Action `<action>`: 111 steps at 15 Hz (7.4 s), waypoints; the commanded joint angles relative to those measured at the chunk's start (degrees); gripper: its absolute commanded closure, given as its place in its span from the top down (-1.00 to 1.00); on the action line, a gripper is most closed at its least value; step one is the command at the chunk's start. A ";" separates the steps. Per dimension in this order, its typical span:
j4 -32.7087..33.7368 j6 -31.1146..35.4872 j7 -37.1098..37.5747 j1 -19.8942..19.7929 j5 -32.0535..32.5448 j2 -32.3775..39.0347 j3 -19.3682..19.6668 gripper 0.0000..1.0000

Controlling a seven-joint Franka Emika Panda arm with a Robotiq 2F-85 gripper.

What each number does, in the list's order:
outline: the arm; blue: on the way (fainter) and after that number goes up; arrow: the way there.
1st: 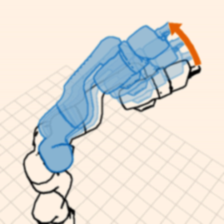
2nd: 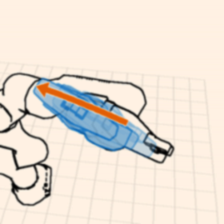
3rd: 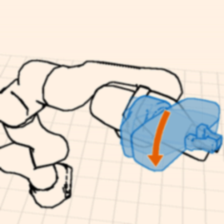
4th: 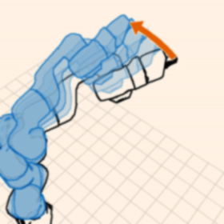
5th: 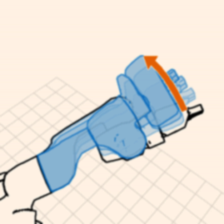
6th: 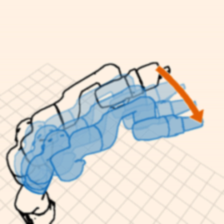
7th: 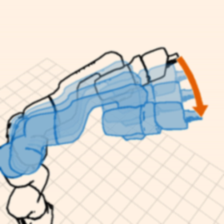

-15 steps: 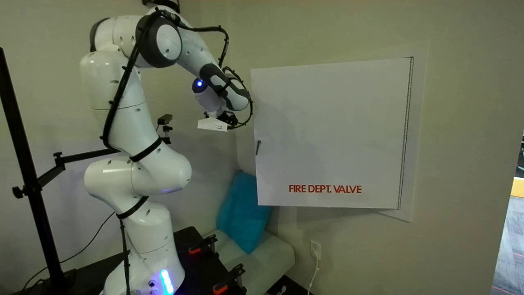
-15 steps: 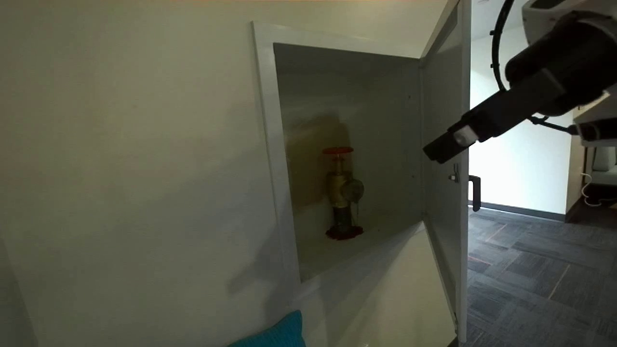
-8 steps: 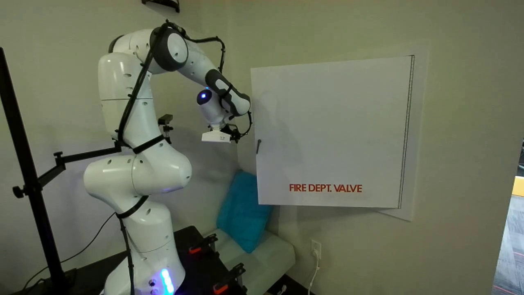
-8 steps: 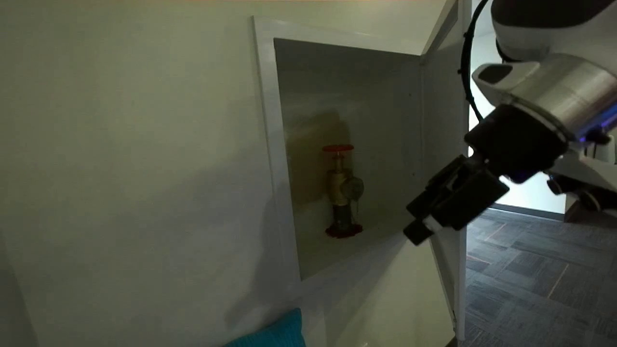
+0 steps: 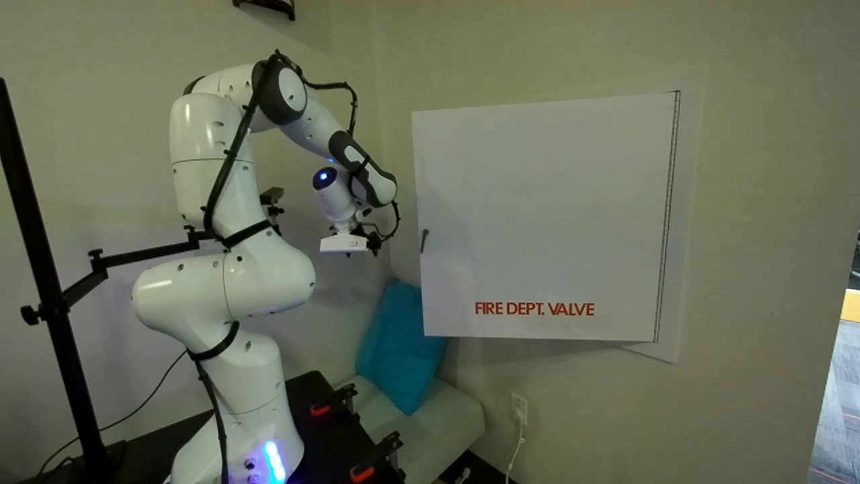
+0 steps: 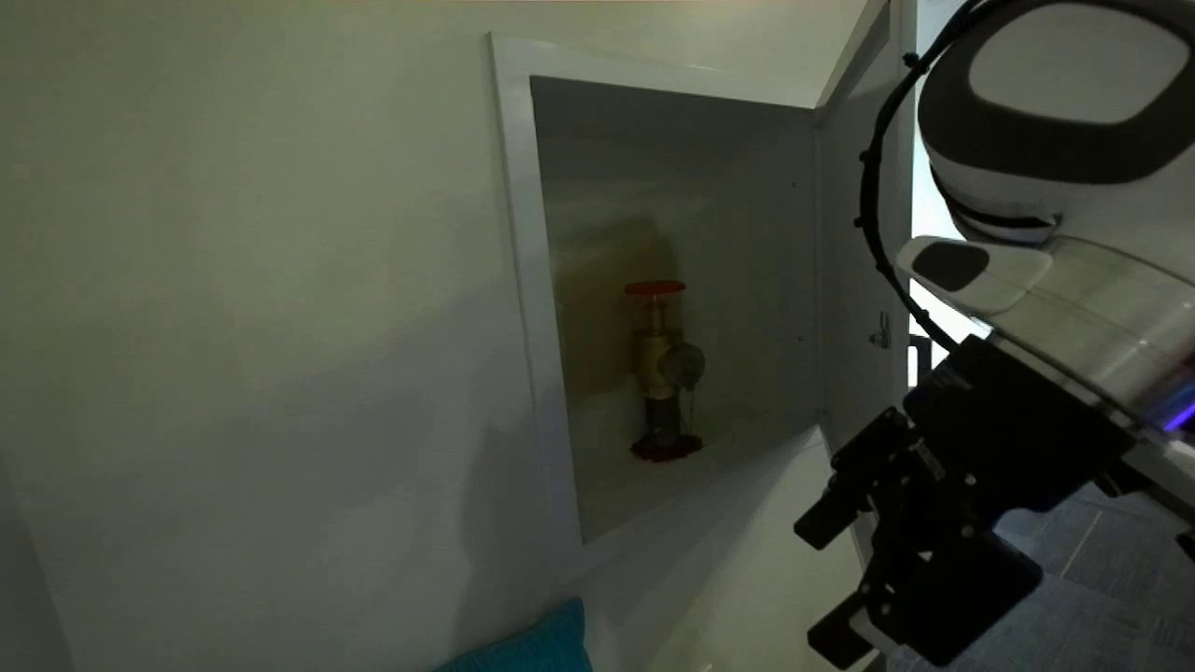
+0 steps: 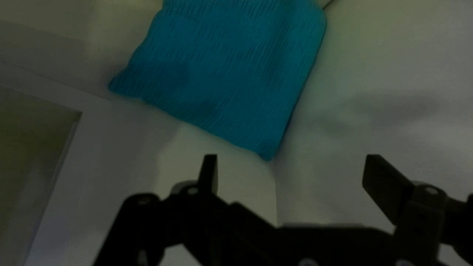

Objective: Open the door

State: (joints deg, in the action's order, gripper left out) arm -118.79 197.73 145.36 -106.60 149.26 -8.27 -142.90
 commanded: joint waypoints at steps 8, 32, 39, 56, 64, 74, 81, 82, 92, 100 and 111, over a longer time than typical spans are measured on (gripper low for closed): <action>4.98 1.39 -0.12 15.64 0.01 -13.43 14.72 1.00; 12.85 1.36 -3.81 30.20 -0.06 -38.16 39.92 0.17; 6.49 0.88 -1.45 32.81 -0.07 -46.41 44.88 -0.93; -3.37 0.94 -5.97 28.06 -0.06 -60.13 44.66 -1.00; -14.65 0.45 -4.46 27.97 -0.07 -61.67 46.61 -1.00; -26.78 0.26 0.14 24.37 -0.08 -65.90 53.71 -1.00; -32.82 0.25 2.16 20.39 -0.08 -70.67 60.04 -1.00; -33.39 0.24 2.12 20.27 -0.08 -71.32 61.27 -1.00; -32.97 0.51 -2.09 23.04 -0.12 -70.61 75.88 -1.00; -31.89 0.47 -2.94 24.61 -0.12 -69.68 82.30 -1.00; -32.48 0.06 -1.23 26.66 -0.13 -70.17 84.77 -0.98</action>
State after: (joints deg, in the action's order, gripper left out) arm -151.27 197.79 144.12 -79.94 149.13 -78.45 -58.13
